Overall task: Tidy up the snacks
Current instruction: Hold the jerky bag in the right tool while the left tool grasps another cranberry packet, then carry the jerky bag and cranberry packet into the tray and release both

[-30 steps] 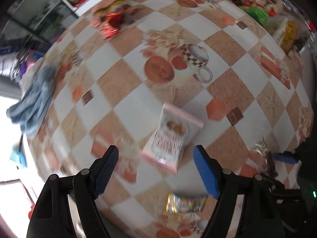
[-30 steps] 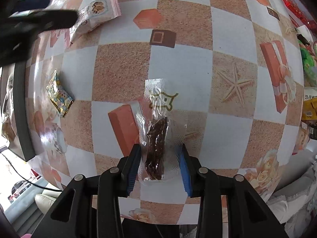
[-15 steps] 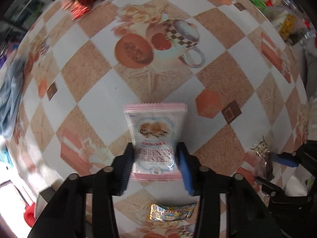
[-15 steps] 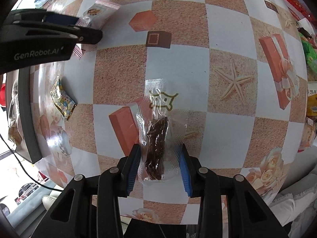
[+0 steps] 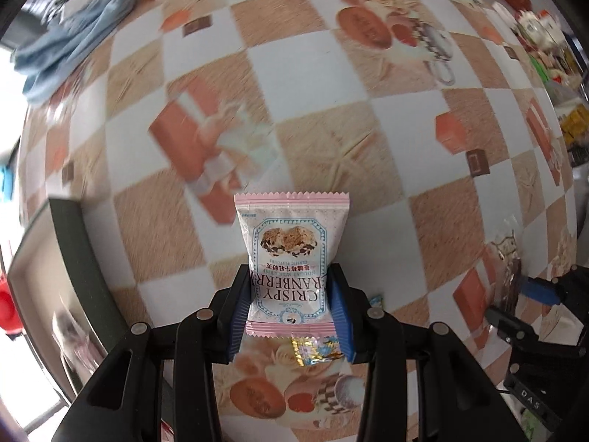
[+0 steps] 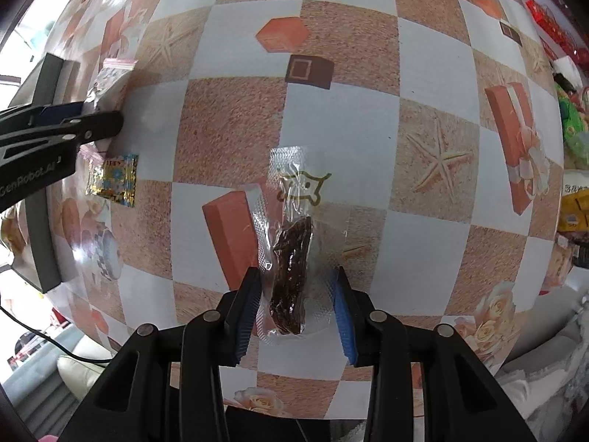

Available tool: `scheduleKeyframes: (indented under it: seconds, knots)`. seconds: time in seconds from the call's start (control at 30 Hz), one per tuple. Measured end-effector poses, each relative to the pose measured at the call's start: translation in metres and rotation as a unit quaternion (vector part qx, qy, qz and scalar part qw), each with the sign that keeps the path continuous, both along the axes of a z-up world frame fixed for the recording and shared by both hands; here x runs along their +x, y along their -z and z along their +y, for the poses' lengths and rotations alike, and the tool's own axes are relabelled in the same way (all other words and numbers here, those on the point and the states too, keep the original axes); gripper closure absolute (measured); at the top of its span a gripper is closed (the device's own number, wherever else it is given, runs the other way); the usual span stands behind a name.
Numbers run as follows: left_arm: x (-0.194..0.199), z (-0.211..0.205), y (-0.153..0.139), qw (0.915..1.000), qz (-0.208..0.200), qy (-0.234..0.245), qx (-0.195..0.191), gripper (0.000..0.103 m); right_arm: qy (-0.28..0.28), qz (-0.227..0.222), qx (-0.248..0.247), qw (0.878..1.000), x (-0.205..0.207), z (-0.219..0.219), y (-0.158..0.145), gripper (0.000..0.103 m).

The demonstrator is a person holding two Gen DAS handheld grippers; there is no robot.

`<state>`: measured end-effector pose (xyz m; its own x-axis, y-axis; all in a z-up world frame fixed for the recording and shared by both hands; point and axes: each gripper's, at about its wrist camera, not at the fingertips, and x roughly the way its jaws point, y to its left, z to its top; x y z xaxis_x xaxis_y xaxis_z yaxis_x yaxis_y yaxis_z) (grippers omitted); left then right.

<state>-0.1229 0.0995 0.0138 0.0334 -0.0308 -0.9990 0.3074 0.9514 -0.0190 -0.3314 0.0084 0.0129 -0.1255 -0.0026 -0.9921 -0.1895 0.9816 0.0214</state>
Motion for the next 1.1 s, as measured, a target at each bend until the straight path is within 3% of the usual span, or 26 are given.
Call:
scheduleKeyframes:
  seconds: [0.37,0.5,0.8,1.1]
  knots:
    - [-0.021,0.033,0.005,0.9998,-0.004,-0.017,-0.010,0.058,-0.029,-0.006,-0.030,0.999,-0.007,0.019,0.000,0.063]
    - [-0.009,0.011,0.002,0.9999,-0.004,-0.011,-0.008,0.057,-0.031,-0.006,-0.030,0.999,-0.007,0.017,0.000,0.063]
    - [-0.009,0.014,0.002,0.9998,-0.004,-0.016,-0.014,0.059,-0.022,0.005,-0.023,0.999,-0.004,0.014,0.000,0.063]
    - [-0.011,0.037,-0.038,0.9964,-0.045,-0.053,-0.047,0.059,0.017,-0.009,0.018,1.000,0.019,0.013,-0.025,0.063]
